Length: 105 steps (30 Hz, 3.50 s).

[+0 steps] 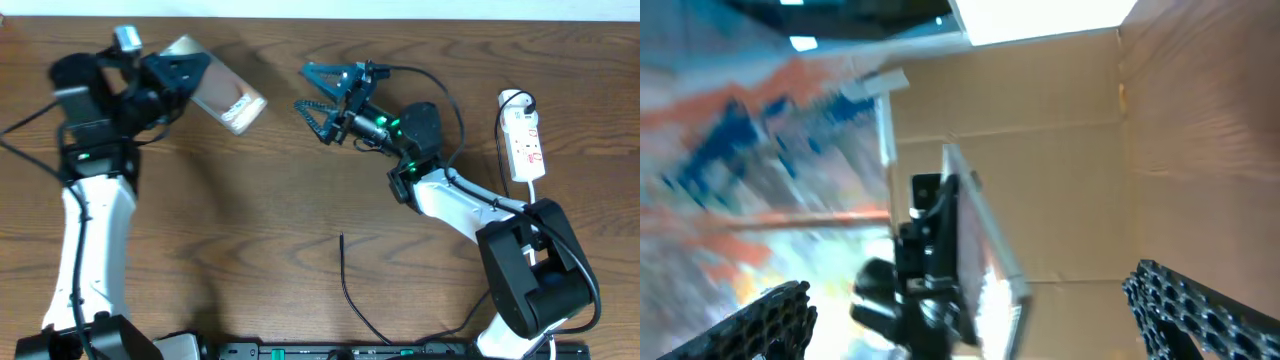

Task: Plug charger to phone and switch on socket
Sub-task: 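Pull the phone left with the left gripper, release the right gripper, then move the right gripper down to the black cable's USB-C plug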

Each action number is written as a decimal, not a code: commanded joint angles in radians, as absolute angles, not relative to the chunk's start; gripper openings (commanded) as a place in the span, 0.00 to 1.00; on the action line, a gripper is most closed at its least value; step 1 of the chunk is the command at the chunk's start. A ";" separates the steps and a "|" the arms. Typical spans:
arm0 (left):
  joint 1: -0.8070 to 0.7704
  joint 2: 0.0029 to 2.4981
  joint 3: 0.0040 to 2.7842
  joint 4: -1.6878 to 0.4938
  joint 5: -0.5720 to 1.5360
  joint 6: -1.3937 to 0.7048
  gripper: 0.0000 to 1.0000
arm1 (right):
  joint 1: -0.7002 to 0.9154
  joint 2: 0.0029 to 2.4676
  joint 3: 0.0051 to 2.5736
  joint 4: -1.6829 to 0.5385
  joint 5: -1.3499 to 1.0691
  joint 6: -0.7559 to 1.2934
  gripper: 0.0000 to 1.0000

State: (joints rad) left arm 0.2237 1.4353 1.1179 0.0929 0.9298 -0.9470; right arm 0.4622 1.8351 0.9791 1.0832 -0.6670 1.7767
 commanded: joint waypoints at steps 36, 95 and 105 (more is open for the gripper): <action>0.364 1.593 1.117 0.118 1.559 -0.438 0.07 | 0.439 1.821 1.473 -0.789 -0.364 0.508 0.96; 0.364 1.596 1.116 0.106 1.559 -0.438 0.08 | 0.748 2.046 1.323 -1.017 -0.155 0.755 0.75; 0.364 1.596 1.116 0.107 1.559 -0.438 0.08 | 0.757 2.069 1.322 -1.009 -0.137 0.763 0.63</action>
